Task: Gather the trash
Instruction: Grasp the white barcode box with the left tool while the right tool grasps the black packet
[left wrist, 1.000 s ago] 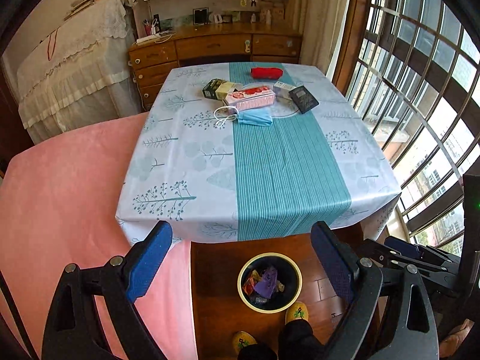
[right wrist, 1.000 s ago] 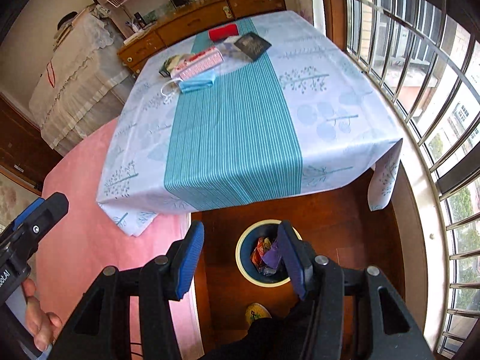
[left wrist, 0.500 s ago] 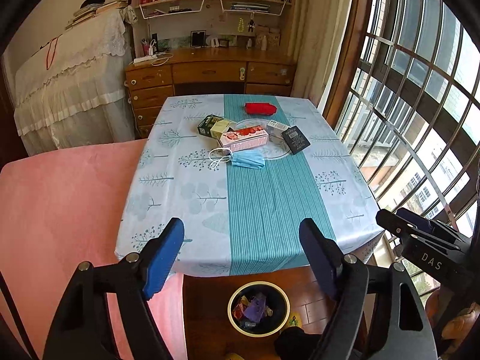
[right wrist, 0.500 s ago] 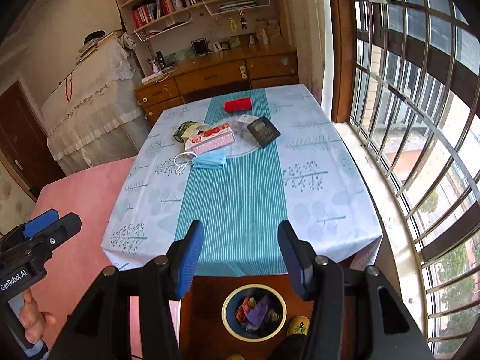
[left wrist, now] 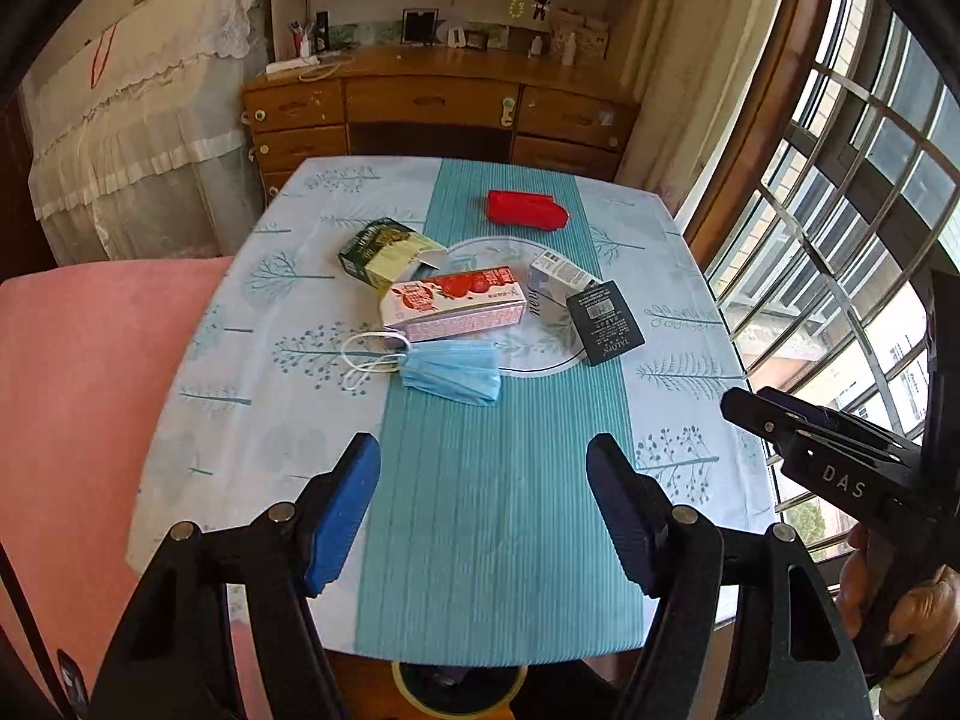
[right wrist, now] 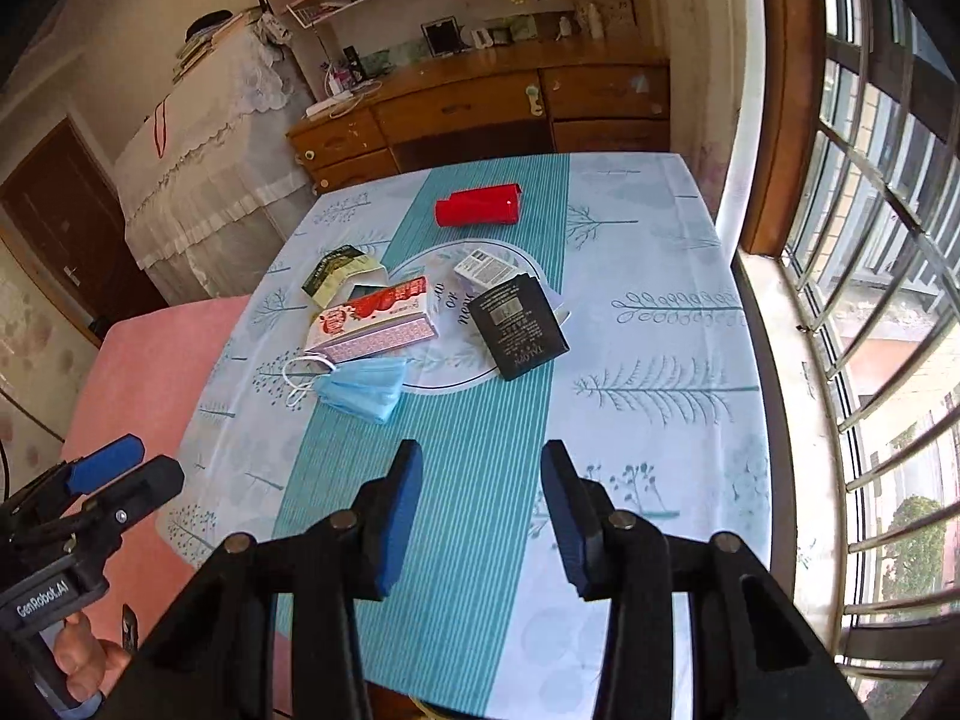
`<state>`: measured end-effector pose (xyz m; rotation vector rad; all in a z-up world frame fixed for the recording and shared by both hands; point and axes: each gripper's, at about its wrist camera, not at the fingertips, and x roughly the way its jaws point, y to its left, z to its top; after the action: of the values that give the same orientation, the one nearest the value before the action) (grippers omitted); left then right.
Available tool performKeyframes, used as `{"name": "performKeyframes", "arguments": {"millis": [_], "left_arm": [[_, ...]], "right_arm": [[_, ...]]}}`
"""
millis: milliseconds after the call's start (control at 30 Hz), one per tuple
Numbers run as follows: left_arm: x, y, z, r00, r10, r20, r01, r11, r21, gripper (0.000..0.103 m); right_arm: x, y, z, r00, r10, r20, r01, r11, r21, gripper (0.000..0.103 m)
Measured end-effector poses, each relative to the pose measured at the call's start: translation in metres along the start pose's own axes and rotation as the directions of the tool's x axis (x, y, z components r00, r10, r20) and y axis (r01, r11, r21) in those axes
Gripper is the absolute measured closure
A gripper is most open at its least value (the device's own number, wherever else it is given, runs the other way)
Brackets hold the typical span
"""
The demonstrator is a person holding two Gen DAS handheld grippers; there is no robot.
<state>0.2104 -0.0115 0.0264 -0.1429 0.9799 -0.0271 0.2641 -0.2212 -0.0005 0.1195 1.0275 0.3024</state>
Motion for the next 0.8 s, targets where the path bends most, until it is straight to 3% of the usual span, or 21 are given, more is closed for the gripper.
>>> {"name": "performKeyframes", "arguments": {"millis": [133,333,633,667,733,800], "left_arm": [[0.053,-0.027,0.019,0.998,0.007,-0.057,-0.008,1.000,-0.025,0.033],[0.116,-0.042,0.036,0.986,0.071,-0.148,-0.083,0.993,-0.078,0.033],[0.155,-0.034,0.049,0.967,0.125,-0.221,-0.156,0.979,-0.129,0.033],[0.158,-0.033,0.051,0.966,0.125,-0.225,-0.158,0.978,-0.134,0.033],[0.162,-0.033,0.055,0.964,0.126,-0.233,-0.161,0.977,-0.139,0.033],[0.166,-0.034,0.061,0.964,0.123,-0.237,-0.159,0.977,-0.144,0.033]], "right_arm": [[0.054,-0.031,0.036,0.993,0.063,-0.095,-0.064,0.998,-0.006,0.062],[0.128,-0.054,0.069,0.968,0.132,-0.216,-0.138,0.990,-0.013,0.062],[0.185,-0.057,0.081,0.928,0.219,-0.301,-0.235,0.972,-0.018,0.062],[0.186,-0.056,0.082,0.924,0.234,-0.303,-0.253,0.967,-0.022,0.071],[0.187,-0.054,0.082,0.912,0.269,-0.310,-0.291,0.956,-0.027,0.077],[0.183,-0.052,0.083,0.896,0.312,-0.316,-0.335,0.942,-0.020,0.098]]}}
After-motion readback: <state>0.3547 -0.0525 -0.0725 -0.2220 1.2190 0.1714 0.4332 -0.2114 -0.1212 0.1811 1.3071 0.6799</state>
